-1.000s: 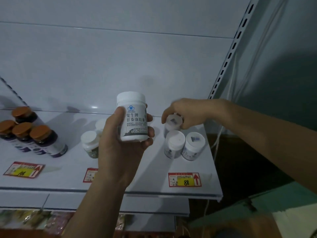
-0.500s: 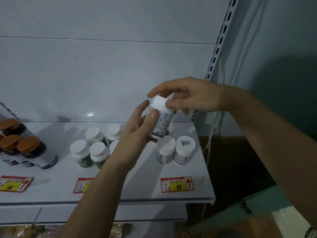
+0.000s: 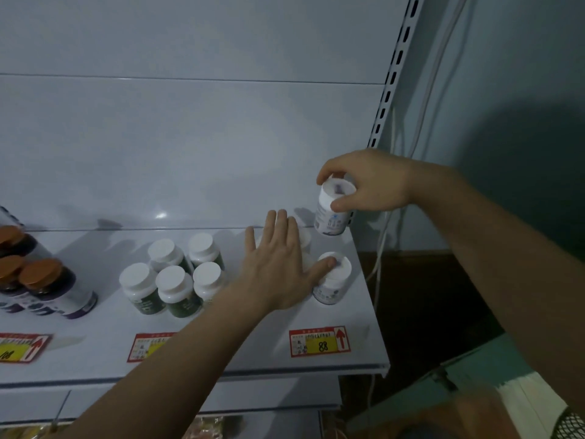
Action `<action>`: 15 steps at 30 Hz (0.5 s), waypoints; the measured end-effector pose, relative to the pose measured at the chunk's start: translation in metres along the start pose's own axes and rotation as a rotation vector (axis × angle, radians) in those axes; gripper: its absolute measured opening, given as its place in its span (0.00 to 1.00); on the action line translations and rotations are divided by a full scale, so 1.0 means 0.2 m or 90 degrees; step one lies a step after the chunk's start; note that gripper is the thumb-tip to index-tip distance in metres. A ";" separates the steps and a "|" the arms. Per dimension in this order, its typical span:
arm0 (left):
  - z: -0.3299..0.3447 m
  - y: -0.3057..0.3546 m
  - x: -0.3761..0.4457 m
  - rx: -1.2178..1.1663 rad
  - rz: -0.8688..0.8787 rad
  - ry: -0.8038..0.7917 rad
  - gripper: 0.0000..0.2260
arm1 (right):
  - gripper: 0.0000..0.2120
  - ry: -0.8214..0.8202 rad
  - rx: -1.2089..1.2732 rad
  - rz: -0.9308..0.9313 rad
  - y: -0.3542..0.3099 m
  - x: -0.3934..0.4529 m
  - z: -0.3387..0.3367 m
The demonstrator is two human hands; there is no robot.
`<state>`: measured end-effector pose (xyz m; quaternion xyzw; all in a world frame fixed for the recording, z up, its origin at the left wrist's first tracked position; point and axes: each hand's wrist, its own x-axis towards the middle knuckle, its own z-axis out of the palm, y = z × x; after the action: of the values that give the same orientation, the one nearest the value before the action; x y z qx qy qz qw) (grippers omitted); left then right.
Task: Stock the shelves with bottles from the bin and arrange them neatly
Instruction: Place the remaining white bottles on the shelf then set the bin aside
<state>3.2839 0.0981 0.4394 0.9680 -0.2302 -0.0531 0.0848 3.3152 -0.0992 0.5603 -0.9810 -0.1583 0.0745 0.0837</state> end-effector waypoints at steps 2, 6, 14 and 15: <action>0.05 -0.01 0.00 0.012 -0.001 0.011 0.48 | 0.24 -0.026 -0.021 0.012 -0.02 0.03 0.06; 0.08 -0.01 0.00 0.015 -0.004 0.029 0.49 | 0.24 -0.067 -0.057 0.029 -0.03 0.07 0.14; 0.09 0.00 0.01 0.004 -0.009 0.038 0.50 | 0.20 -0.174 -0.041 0.067 -0.03 0.15 0.21; 0.09 0.00 0.01 0.002 -0.009 0.037 0.50 | 0.19 -0.184 -0.031 0.071 -0.03 0.16 0.22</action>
<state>3.2826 0.0949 0.4222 0.9708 -0.2208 -0.0252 0.0898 3.3355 -0.0761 0.5142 -0.9691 -0.1155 0.2156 0.0320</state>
